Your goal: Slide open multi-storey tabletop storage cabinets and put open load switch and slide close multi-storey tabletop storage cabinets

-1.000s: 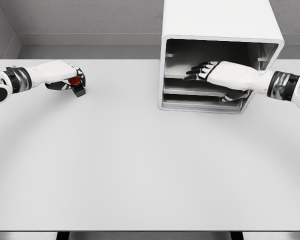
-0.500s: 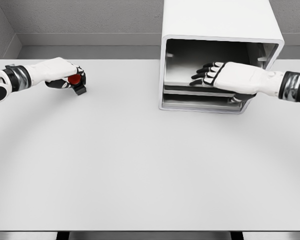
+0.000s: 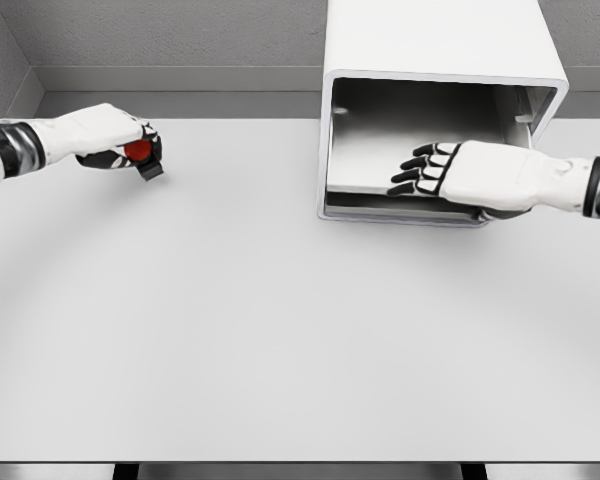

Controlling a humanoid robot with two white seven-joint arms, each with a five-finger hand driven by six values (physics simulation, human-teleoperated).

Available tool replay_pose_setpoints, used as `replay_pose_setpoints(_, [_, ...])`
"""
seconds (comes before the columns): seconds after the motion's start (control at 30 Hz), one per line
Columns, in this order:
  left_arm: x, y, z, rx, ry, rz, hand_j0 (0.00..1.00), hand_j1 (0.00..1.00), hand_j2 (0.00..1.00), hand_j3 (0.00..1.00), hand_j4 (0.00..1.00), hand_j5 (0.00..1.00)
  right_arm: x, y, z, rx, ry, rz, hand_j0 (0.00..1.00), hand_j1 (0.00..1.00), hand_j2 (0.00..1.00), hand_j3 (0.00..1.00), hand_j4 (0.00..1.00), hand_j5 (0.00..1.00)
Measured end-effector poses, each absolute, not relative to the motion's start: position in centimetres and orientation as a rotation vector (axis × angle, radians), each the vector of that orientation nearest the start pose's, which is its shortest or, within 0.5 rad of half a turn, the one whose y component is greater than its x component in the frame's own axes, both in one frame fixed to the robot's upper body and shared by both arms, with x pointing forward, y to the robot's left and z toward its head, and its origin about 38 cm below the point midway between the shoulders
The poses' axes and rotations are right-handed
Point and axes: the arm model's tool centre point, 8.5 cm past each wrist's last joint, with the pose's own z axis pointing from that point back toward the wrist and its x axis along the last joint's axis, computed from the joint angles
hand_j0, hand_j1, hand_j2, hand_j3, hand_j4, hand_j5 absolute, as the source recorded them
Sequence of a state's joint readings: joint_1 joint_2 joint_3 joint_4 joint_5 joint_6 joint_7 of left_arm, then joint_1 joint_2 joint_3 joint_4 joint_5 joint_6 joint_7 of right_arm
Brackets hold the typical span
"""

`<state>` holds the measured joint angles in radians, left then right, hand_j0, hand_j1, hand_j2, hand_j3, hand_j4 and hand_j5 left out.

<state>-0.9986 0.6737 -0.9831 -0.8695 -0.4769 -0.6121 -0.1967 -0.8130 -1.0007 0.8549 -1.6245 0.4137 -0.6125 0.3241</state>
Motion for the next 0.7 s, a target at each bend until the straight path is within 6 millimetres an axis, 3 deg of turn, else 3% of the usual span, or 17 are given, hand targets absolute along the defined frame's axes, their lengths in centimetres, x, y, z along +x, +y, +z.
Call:
replay_pose_setpoints(0.27, [50.8,32.7,21.4,0.614,-1.366,-2.022,0.52,0.52,0.52,0.52,0.52,0.52,38.9,-29.0,28.1,0.611,1.864,-2.828,1.00,1.00,1.00,1.00,1.00,1.00])
replay_pose_setpoints(0.47, [49.5,31.6,22.2,0.599,-1.406,-2.081,0.52,0.52,0.52,0.52,0.52,0.52,38.6,-29.3,28.7,0.601,1.895,-2.820,1.00,1.00,1.00,1.00,1.00,1.00])
replay_pose_setpoints(0.7, [47.9,29.6,23.5,0.582,-1.476,-2.148,0.53,0.53,0.53,0.53,0.53,0.53,38.2,-31.7,31.6,0.630,2.042,-2.799,1.00,1.00,1.00,1.00,1.00,1.00])
